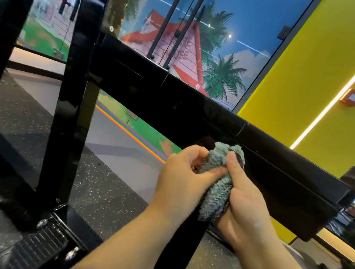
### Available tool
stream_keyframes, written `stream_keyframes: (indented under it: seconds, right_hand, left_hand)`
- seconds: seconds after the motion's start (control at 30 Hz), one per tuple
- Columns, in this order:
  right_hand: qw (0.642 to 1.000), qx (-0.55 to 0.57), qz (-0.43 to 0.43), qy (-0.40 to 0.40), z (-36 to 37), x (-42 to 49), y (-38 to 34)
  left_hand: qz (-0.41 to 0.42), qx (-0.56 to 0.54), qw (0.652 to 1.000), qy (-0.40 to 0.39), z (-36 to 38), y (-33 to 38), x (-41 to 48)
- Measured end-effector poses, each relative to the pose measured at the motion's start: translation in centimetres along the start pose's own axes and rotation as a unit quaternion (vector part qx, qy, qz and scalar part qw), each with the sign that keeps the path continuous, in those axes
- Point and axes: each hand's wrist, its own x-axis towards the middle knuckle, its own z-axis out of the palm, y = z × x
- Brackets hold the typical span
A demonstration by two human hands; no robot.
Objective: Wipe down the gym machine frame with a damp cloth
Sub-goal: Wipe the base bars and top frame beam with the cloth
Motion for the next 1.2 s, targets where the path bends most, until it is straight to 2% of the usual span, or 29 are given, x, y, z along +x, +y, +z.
stream_keyframes:
  seconds: [0.07,0.1,0.13,0.17,0.23,0.27,0.3,0.37,0.4,0.43,0.53,0.6,0.67,0.77,0.87,0.93,1.0,1.1,1.2]
  right_hand:
    - [0.992,-0.077,-0.100,0.028,-0.1,0.0,-1.2]
    - [0.973,-0.142,-0.178,0.031,-0.3,-0.1,-2.1]
    - [0.934,-0.228,-0.271,0.042,-0.5,0.0,-3.2]
    - [0.860,-0.339,-0.376,0.059,-1.2,-0.1,-4.5]
    - [0.638,-0.549,-0.537,0.052,-3.8,0.4,-6.6]
    - [0.520,-0.634,-0.572,0.025,-5.6,0.6,-7.4]
    - [0.425,-0.695,-0.581,-0.004,-7.2,1.0,-7.8]
    - [0.288,-0.792,-0.537,-0.038,-9.3,1.2,-7.8]
    - [0.238,-0.829,-0.504,-0.043,-9.8,1.2,-7.3]
    - [0.206,-0.856,-0.472,-0.050,-9.8,1.2,-6.6]
    - [0.156,-0.871,-0.460,-0.077,-7.4,2.9,-3.9]
    - [0.149,-0.862,-0.477,-0.087,-5.7,4.3,-2.9]
    - [0.141,-0.865,-0.473,-0.089,-6.5,4.3,-3.7]
    - [0.125,-0.876,-0.464,-0.038,-12.1,0.7,-6.7]
    - [0.119,-0.889,-0.443,0.019,-16.9,-3.5,-9.1]
    - [0.142,-0.891,-0.430,0.039,-17.1,-3.9,-8.9]
    - [0.144,-0.888,-0.435,0.042,-15.2,-2.7,-7.7]
    - [0.139,-0.882,-0.450,-0.006,-9.9,1.4,-5.5]
    - [0.101,-0.874,-0.474,-0.045,-3.5,6.9,-2.8]
  left_hand:
    - [0.041,0.121,0.991,0.038,0.0,-0.4,0.3]
    - [0.058,0.137,0.988,0.050,-0.3,-0.5,0.5]
    - [0.065,0.134,0.987,0.064,-0.8,-0.7,0.8]
    - [0.064,0.130,0.986,0.083,-1.3,-1.1,1.1]
    - [0.048,0.159,0.979,0.120,-2.3,-2.3,1.5]
    - [0.030,0.171,0.977,0.124,-2.3,-3.0,1.5]
    - [0.013,0.175,0.977,0.121,-2.2,-3.7,1.6]
    - [0.004,0.148,0.984,0.100,-1.1,-4.7,1.5]
    - [0.008,0.125,0.988,0.090,-0.5,-5.0,1.3]
    - [0.011,0.094,0.992,0.086,0.2,-5.3,1.1]
    - [0.001,-0.005,0.994,0.108,1.7,-5.8,0.8]
    - [-0.008,-0.051,0.989,0.138,2.2,-6.1,0.8]
    - [-0.052,-0.063,0.985,0.150,2.4,-6.0,0.9]
    - [-0.108,-0.037,0.990,0.087,2.2,-5.9,1.1]
    - [-0.118,-0.021,0.991,0.054,2.0,-5.7,1.3]
    - [-0.127,-0.025,0.991,0.045,1.9,-5.9,1.4]
    - [-0.134,-0.032,0.990,0.039,1.8,-6.0,1.4]
    - [-0.144,-0.063,0.987,0.037,2.0,-6.0,1.2]
    - [-0.170,-0.134,0.972,0.088,0.8,-6.0,2.5]
